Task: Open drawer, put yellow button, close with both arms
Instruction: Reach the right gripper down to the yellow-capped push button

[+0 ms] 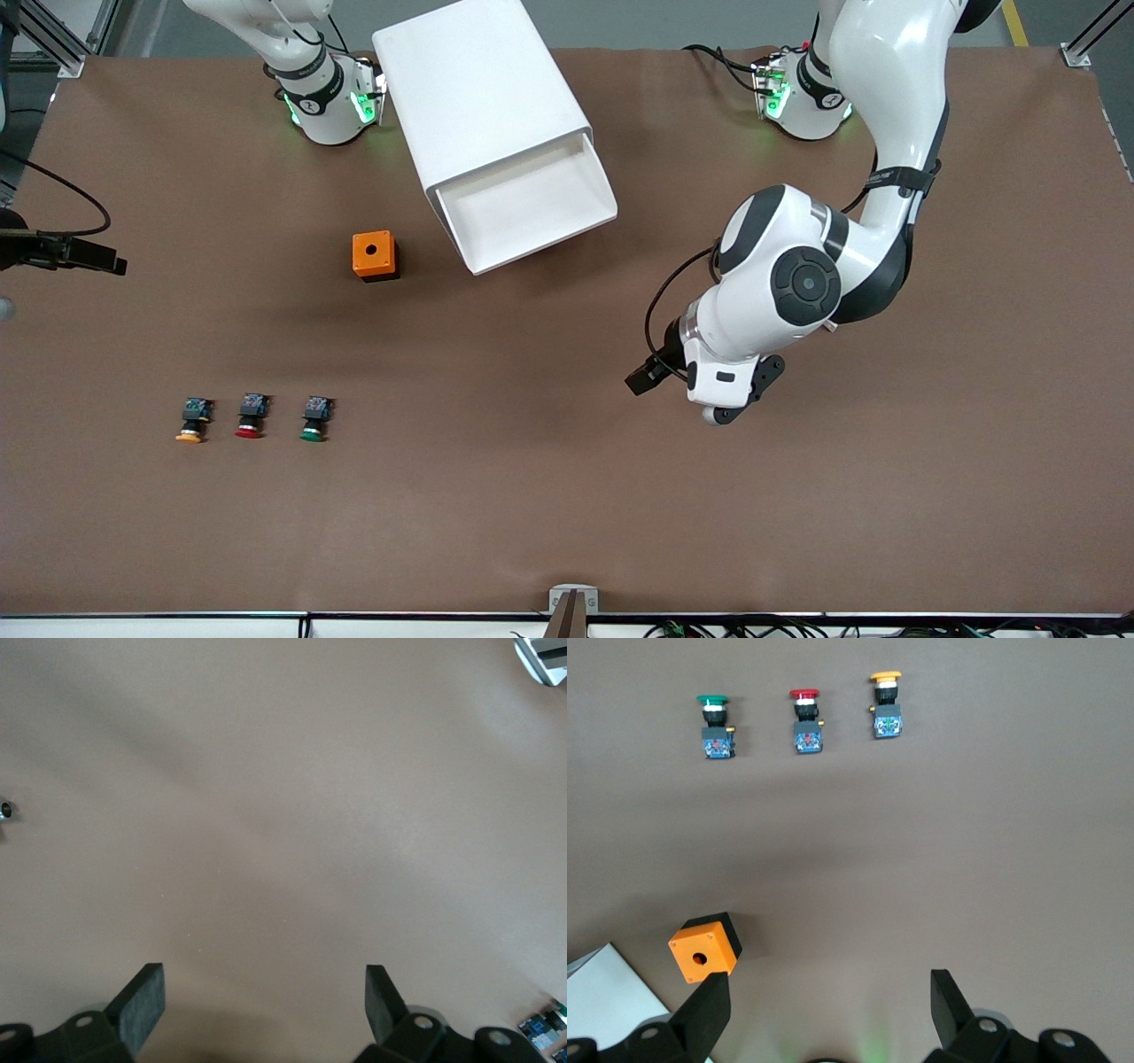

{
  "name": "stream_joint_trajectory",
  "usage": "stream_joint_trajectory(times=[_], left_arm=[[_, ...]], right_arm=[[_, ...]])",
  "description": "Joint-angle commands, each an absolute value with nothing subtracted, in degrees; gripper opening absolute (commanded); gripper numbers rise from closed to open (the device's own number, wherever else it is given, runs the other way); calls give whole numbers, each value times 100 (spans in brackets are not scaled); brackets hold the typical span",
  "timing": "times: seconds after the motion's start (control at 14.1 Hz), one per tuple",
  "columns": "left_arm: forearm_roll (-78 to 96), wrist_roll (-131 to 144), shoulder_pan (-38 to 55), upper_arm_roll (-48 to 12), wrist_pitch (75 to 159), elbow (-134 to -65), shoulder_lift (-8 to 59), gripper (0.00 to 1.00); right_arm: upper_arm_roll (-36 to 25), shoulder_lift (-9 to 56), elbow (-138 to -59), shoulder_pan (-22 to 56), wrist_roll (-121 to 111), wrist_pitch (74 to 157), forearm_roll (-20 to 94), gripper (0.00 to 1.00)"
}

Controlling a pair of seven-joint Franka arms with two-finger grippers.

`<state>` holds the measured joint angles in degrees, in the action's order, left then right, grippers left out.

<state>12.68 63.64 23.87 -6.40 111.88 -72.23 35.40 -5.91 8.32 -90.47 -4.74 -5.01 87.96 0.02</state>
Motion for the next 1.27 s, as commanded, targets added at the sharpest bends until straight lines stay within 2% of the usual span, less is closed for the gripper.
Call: stream_joint_trajectory(times=[0.0, 0.14, 0.28, 0.49, 0.78, 1.2], left_arm=[[1151, 6398, 2443, -598, 11285, -7462, 3261, 99], [1143, 6407, 2504, -589, 11285, -7479, 3182, 99], [977, 6442, 2540, -589, 11276, -7488, 3138, 99], [274, 6916, 2707, -615, 11276, -7488, 3155, 99], [255, 6943, 2804, -606, 11276, -7559, 3182, 99], [255, 6899, 2777, -607, 11241, -7576, 3269, 99]], right_arm=[[-527, 940, -8921, -580, -571, 8938, -18, 100], [-527, 1028, -8982, -597, -519, 9034, -9, 100], [-519, 1046, -9245, -703, -518, 9481, 0, 100], [-527, 1195, -9631, -712, -519, 10298, 0, 100], [-519, 1511, -10115, -721, -519, 11476, 0, 100], [-518, 2249, -10134, -949, -860, 12637, 17, 100]])
